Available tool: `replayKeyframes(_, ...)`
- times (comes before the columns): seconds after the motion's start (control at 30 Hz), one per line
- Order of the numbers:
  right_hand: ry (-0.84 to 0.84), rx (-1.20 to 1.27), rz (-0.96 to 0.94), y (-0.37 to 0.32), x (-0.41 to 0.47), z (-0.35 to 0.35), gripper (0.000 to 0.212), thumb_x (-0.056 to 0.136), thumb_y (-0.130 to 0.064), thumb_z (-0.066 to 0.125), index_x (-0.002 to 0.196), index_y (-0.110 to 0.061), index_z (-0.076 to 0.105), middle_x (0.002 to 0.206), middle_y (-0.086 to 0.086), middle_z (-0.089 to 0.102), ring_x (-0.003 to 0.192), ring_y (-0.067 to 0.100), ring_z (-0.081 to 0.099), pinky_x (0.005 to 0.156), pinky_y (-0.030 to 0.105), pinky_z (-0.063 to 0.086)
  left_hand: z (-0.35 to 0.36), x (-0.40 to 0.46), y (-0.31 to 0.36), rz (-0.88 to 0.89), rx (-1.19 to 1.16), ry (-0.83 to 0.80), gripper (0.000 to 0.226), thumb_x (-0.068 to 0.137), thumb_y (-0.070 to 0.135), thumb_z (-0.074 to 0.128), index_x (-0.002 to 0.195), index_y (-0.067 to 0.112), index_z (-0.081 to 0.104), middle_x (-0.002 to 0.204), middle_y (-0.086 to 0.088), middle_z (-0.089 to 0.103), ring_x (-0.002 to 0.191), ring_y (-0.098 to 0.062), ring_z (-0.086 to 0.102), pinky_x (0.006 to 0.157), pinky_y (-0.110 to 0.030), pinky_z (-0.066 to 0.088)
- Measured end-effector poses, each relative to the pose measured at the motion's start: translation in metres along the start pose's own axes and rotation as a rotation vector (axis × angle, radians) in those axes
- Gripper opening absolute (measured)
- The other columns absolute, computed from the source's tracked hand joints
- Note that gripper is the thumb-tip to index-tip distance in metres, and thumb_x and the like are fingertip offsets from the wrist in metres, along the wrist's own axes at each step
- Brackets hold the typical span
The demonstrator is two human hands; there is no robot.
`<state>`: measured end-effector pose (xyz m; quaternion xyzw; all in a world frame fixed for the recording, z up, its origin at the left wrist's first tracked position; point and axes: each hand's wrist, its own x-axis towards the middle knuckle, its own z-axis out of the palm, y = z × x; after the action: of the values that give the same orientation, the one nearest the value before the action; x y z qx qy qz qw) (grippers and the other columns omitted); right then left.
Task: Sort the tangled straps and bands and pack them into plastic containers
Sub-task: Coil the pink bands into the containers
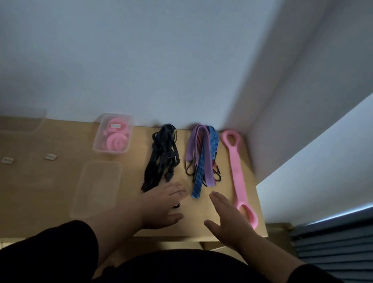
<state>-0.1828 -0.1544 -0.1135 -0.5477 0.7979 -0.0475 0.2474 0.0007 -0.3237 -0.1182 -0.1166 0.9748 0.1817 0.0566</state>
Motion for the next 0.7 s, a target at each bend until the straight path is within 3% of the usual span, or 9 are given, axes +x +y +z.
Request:
replayKeyframes(0.1, -0.023, -0.032, 0.015, 0.046, -0.013, -0.016, 0.081, 0.097, -0.044, 0.059, 0.161, -0.023, 0.015, 0.168, -0.007, 0.012, 0.152, 0.013, 0.017, 0.12, 0.029, 0.018, 0.01, 0.035, 0.04, -0.034, 0.007, -0.027, 0.067, 0.101, 0.049, 0.045, 0.157, 0.019, 0.023, 0.164, 0.002, 0.023, 0.152, -0.013, 0.012, 0.122, -0.029, 0.008)
replayKeyframes(0.27, -0.032, -0.067, 0.034, 0.106, -0.036, -0.026, 0.07, 0.095, -0.039, 0.063, 0.155, -0.02, 0.033, 0.162, -0.004, 0.03, 0.145, 0.016, 0.034, 0.118, 0.03, 0.029, 0.029, 0.084, 0.093, -0.073, -0.032, -0.087, 0.064, 0.101, 0.042, 0.045, 0.157, 0.021, 0.021, 0.164, -0.001, 0.024, 0.151, -0.017, 0.018, 0.121, -0.035, 0.021)
replayKeyframes(0.4, -0.066, -0.123, -0.029, 0.134, -0.039, -0.02, 0.06, 0.096, -0.036, 0.062, 0.151, -0.024, 0.042, 0.156, -0.007, 0.04, 0.145, 0.015, 0.033, 0.118, 0.031, 0.026, 0.042, 0.11, 0.12, -0.067, -0.025, -0.129, 0.066, 0.1, 0.032, 0.047, 0.158, 0.023, 0.018, 0.164, 0.001, 0.024, 0.151, -0.015, 0.018, 0.121, -0.033, 0.018)
replayKeyframes(0.47, -0.062, -0.152, -0.064, 0.143, -0.037, -0.015, 0.051, 0.096, -0.036, 0.061, 0.145, -0.026, 0.049, 0.15, -0.008, 0.049, 0.138, 0.014, 0.04, 0.115, 0.032, 0.032, 0.048, 0.119, 0.129, -0.051, -0.007, -0.133, 0.063, 0.099, 0.029, 0.05, 0.156, 0.022, 0.025, 0.16, 0.0, 0.035, 0.149, -0.017, 0.026, 0.121, -0.035, 0.021)
replayKeyframes(0.57, -0.061, -0.169, -0.105, 0.148, -0.034, -0.01, 0.041, 0.097, -0.035, 0.059, 0.138, -0.027, 0.055, 0.14, -0.008, 0.056, 0.127, 0.015, 0.047, 0.108, 0.032, 0.039, 0.059, 0.127, 0.134, -0.005, 0.096, -0.117, 0.046, 0.096, 0.034, 0.056, 0.141, 0.022, 0.05, 0.139, 0.0, 0.055, 0.128, -0.019, 0.046, 0.111, -0.037, 0.033)
replayKeyframes(0.7, -0.073, -0.239, -0.17, 0.154, -0.029, -0.008, 0.044, 0.098, -0.036, 0.056, 0.141, -0.027, 0.051, 0.143, -0.003, 0.052, 0.127, 0.02, 0.045, 0.107, 0.034, 0.039, 0.072, 0.127, 0.135, -0.053, 0.127, -0.097, 0.032, 0.096, 0.033, 0.056, 0.126, 0.024, 0.059, 0.122, 0.0, 0.056, 0.112, -0.018, 0.047, 0.098, -0.036, 0.038)
